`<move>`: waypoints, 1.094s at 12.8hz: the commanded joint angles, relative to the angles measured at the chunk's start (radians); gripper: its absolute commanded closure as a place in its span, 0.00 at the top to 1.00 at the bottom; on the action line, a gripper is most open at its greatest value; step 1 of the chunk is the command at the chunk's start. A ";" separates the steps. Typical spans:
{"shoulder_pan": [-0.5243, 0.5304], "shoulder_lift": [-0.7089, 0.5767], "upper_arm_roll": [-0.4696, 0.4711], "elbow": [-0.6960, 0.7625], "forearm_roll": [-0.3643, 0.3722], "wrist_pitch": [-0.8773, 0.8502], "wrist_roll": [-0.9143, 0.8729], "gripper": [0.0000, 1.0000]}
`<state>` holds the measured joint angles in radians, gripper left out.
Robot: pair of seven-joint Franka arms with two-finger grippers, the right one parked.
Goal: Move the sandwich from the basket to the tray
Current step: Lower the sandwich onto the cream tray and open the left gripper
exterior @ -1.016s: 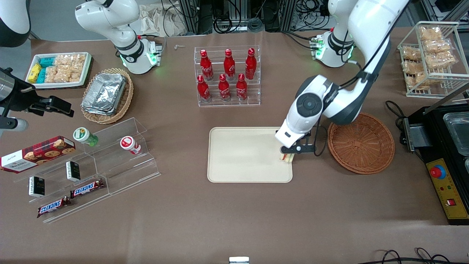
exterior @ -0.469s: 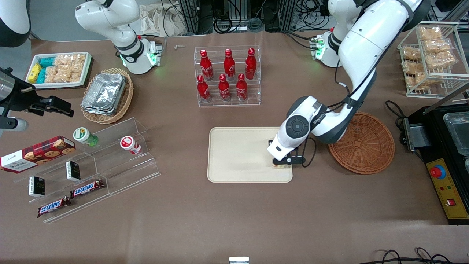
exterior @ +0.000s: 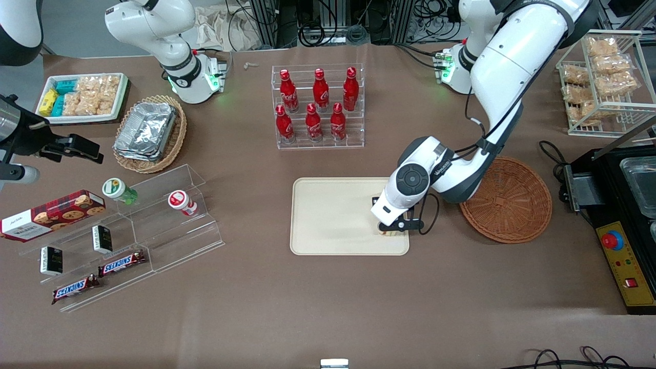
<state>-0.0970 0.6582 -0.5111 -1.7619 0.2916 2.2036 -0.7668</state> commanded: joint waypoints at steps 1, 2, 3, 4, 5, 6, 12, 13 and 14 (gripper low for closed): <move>0.002 0.012 -0.003 0.033 0.024 -0.016 -0.025 1.00; 0.005 0.012 -0.003 0.041 0.024 -0.021 -0.025 1.00; 0.005 0.011 -0.001 0.056 0.024 -0.034 -0.023 1.00; 0.003 0.009 -0.003 0.076 0.024 -0.069 -0.022 1.00; 0.002 0.006 -0.003 0.109 0.024 -0.120 -0.020 1.00; 0.002 -0.002 -0.004 0.145 0.015 -0.178 -0.028 1.00; 0.049 -0.236 -0.009 0.211 -0.094 -0.377 0.058 1.00; 0.060 -0.259 -0.009 0.211 -0.094 -0.377 0.061 1.00; 0.066 -0.282 -0.009 0.211 -0.101 -0.378 0.061 1.00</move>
<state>-0.0533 0.4301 -0.5172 -1.5231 0.2140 1.8327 -0.7317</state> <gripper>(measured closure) 0.000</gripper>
